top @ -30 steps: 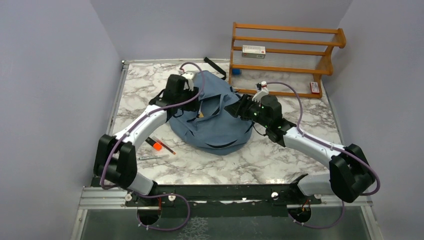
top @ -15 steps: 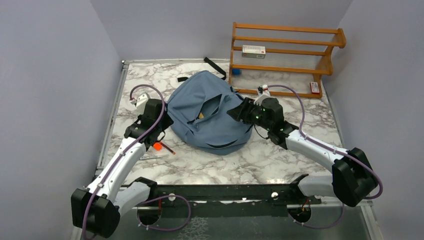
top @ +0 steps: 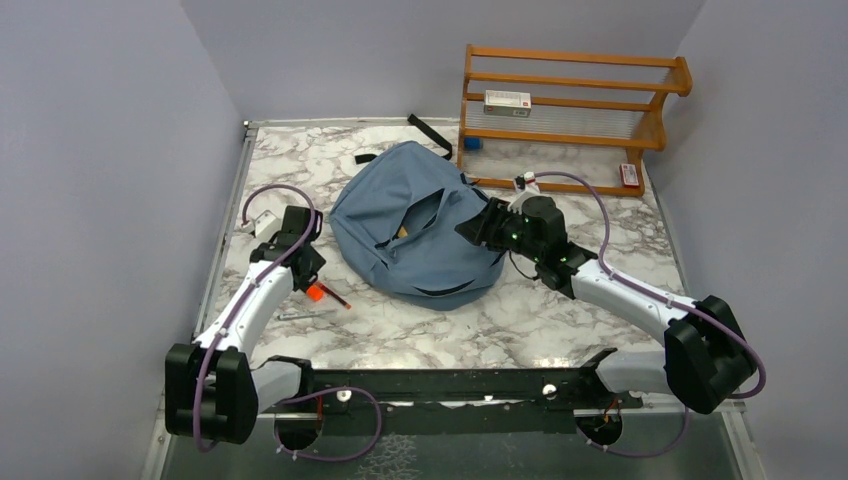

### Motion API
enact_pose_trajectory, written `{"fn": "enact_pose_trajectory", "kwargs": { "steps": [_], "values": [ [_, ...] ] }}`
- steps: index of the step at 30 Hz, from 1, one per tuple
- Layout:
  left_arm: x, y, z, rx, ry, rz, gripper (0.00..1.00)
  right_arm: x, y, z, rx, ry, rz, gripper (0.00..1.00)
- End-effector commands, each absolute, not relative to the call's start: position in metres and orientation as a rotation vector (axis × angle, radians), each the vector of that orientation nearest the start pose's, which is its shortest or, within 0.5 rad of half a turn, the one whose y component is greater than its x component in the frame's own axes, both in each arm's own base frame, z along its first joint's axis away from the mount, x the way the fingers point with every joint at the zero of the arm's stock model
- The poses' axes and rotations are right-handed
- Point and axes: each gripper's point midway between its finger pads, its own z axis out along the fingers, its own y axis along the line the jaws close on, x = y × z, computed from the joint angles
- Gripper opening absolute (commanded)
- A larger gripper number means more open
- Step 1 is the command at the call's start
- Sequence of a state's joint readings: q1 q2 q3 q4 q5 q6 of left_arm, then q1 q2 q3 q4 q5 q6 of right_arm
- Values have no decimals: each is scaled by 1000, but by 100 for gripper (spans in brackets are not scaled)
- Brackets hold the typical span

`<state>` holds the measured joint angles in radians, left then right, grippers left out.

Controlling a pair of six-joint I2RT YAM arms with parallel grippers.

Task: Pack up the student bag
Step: Pick up the stationery from the center of the board.

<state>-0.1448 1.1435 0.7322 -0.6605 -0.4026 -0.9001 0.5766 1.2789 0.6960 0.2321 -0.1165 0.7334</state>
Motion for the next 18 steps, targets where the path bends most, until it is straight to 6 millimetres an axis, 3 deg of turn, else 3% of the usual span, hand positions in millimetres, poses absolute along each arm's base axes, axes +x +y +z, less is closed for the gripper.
{"fn": "enact_pose_trajectory", "kwargs": {
  "steps": [1, 8, 18],
  "values": [
    [247, 3, 62, -1143, 2331, 119, 44, 308, 253, 165, 116, 2051, 943, 56],
    [249, 6, 41, -1170, 2386, 153, 37, 310, 253, 164, 123, 2058, 935, 56],
    [240, 8, 28, -1228, 2404, 173, 40, 309, 252, 160, 135, 2065, 933, 56]
  ]
}}
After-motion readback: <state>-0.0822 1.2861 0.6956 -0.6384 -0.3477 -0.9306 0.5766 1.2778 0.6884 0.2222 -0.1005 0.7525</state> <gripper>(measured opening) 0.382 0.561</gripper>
